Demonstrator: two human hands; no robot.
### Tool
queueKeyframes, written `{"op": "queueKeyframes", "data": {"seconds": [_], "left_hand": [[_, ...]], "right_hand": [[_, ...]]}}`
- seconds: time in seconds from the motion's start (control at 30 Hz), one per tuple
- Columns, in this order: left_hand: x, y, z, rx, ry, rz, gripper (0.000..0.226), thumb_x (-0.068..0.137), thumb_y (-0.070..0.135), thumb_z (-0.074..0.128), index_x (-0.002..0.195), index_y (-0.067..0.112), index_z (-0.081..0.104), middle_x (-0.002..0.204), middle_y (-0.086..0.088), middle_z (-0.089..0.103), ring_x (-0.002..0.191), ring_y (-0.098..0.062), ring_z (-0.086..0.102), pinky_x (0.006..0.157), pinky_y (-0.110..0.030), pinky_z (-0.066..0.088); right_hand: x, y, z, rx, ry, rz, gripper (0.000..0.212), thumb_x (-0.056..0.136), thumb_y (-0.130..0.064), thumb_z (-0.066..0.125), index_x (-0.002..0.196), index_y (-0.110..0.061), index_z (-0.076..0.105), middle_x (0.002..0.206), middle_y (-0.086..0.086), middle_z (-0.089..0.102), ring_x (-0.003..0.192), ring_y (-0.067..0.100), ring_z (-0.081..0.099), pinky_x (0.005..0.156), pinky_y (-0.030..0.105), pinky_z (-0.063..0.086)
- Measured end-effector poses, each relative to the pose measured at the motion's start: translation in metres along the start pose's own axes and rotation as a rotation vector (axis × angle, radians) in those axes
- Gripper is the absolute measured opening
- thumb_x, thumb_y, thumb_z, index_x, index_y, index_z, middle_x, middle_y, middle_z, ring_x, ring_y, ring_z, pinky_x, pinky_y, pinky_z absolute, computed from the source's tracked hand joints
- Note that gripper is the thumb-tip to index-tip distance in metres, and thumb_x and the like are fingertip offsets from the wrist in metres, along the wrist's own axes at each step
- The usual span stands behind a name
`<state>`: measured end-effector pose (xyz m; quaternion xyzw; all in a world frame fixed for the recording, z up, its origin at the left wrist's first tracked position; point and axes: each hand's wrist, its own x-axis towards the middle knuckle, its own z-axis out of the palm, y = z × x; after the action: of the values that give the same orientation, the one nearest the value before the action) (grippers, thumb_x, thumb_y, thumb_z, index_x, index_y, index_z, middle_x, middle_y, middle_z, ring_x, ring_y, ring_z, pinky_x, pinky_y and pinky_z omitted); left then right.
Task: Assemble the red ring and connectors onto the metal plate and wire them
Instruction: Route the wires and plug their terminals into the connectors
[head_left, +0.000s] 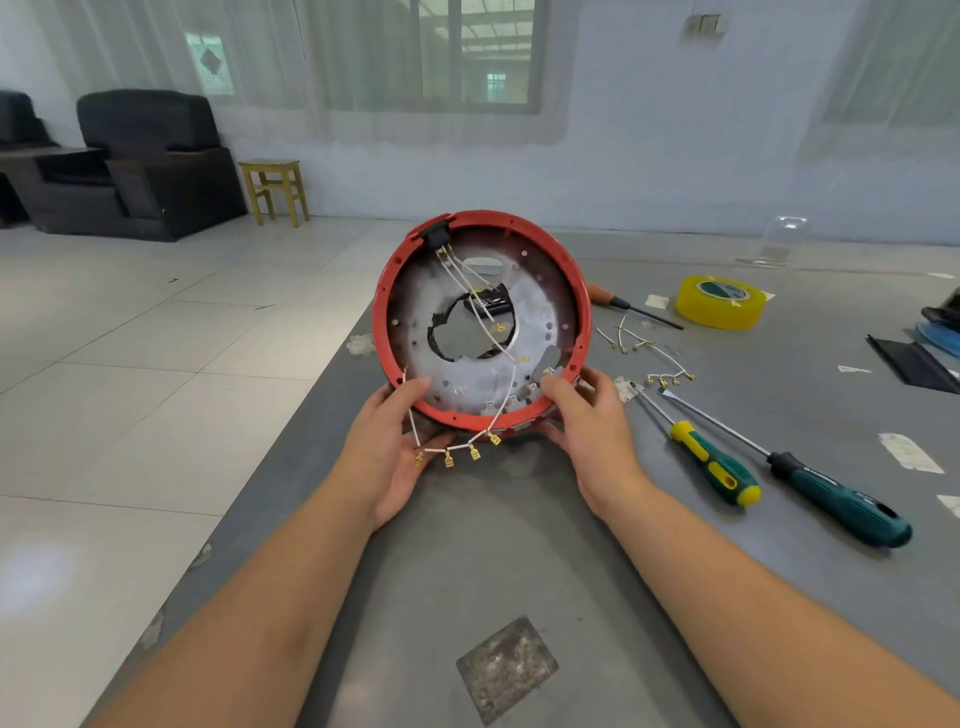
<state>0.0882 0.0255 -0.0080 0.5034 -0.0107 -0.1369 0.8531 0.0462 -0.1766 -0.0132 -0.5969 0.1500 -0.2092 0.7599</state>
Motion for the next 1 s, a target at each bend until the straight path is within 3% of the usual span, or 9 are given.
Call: {"op": "queueKeyframes", "data": {"seconds": [0.13,0.3,0.4,0.47,0.57,0.67,0.73,0.87,1.0], "left_hand": [[0.0,-0.007,-0.003,-0.006,0.04,0.078,0.013,0.1,0.013,0.063,0.112,0.01,0.067,0.109,-0.015,0.077,0.098,-0.035,0.075,0.076,-0.042,0.065],[-0.005,-0.004,0.001,-0.013,0.049,0.138,0.042,0.1,0.036,0.068,0.139,0.02,0.062,0.126,-0.002,0.076,0.112,-0.028,0.075,0.085,-0.041,0.065],[-0.01,-0.005,0.005,0.044,0.031,0.19,0.052,0.099,0.045,0.065,0.146,0.029,0.055,0.134,0.006,0.072,0.113,-0.02,0.074,0.086,-0.041,0.065],[-0.013,-0.008,0.006,0.179,0.146,0.251,0.063,0.097,0.048,0.069,0.153,0.032,0.045,0.144,0.011,0.062,0.11,-0.013,0.074,0.089,-0.039,0.064],[-0.016,-0.007,-0.001,0.502,0.374,0.389,0.045,0.092,0.054,0.073,0.125,0.029,0.057,0.121,0.014,0.064,0.097,-0.02,0.073,0.071,-0.025,0.058],[-0.018,-0.004,-0.007,0.669,0.286,0.426,0.016,0.096,0.042,0.073,0.092,0.027,0.07,0.082,0.011,0.073,0.073,-0.012,0.067,0.073,-0.038,0.057],[-0.019,-0.006,-0.008,0.715,0.231,0.417,0.016,0.098,0.029,0.073,0.085,0.022,0.075,0.073,0.003,0.074,0.066,-0.012,0.064,0.072,-0.043,0.058],[-0.018,-0.005,-0.005,0.433,0.23,0.39,0.011,0.098,0.022,0.074,0.091,0.015,0.078,0.073,-0.002,0.073,0.063,-0.013,0.063,0.06,-0.031,0.058],[-0.018,-0.002,-0.006,0.067,0.054,0.3,0.012,0.093,0.018,0.074,0.1,0.009,0.077,0.088,-0.014,0.076,0.074,-0.017,0.071,0.071,-0.026,0.061]], "right_hand": [[-0.001,0.005,0.0,-0.218,-0.039,-0.094,0.066,0.068,-0.055,0.073,0.128,-0.033,0.058,0.116,-0.012,0.072,0.115,0.014,0.068,0.103,0.044,0.053],[0.001,0.006,-0.001,-0.003,-0.122,-0.035,0.076,0.065,-0.037,0.085,0.133,-0.021,0.056,0.122,0.005,0.07,0.102,0.024,0.075,0.082,0.042,0.063],[0.002,0.004,-0.004,0.083,-0.125,0.005,0.056,0.083,-0.026,0.084,0.131,-0.014,0.058,0.123,0.009,0.071,0.101,0.028,0.076,0.082,0.043,0.063],[0.003,0.004,-0.004,0.106,-0.098,0.032,0.048,0.089,-0.023,0.08,0.132,-0.014,0.058,0.123,0.008,0.072,0.104,0.028,0.075,0.083,0.044,0.063],[0.006,0.002,-0.005,0.126,-0.07,0.04,0.05,0.09,-0.022,0.079,0.135,-0.014,0.056,0.124,0.008,0.072,0.104,0.028,0.075,0.081,0.042,0.064],[0.006,0.002,-0.005,0.124,-0.054,0.026,0.054,0.089,-0.022,0.08,0.136,-0.016,0.055,0.126,0.008,0.07,0.104,0.027,0.075,0.082,0.044,0.064],[0.005,0.003,-0.005,0.106,-0.046,0.014,0.056,0.089,-0.022,0.08,0.138,-0.016,0.053,0.127,0.007,0.07,0.103,0.026,0.075,0.084,0.047,0.063],[0.006,0.002,-0.005,0.13,-0.004,0.006,0.056,0.089,-0.019,0.08,0.137,-0.017,0.052,0.124,0.004,0.07,0.101,0.022,0.076,0.082,0.044,0.064],[0.009,0.0,-0.009,0.174,0.03,0.031,0.051,0.089,-0.018,0.08,0.133,-0.017,0.054,0.123,0.005,0.072,0.103,0.022,0.075,0.079,0.042,0.064]]}}
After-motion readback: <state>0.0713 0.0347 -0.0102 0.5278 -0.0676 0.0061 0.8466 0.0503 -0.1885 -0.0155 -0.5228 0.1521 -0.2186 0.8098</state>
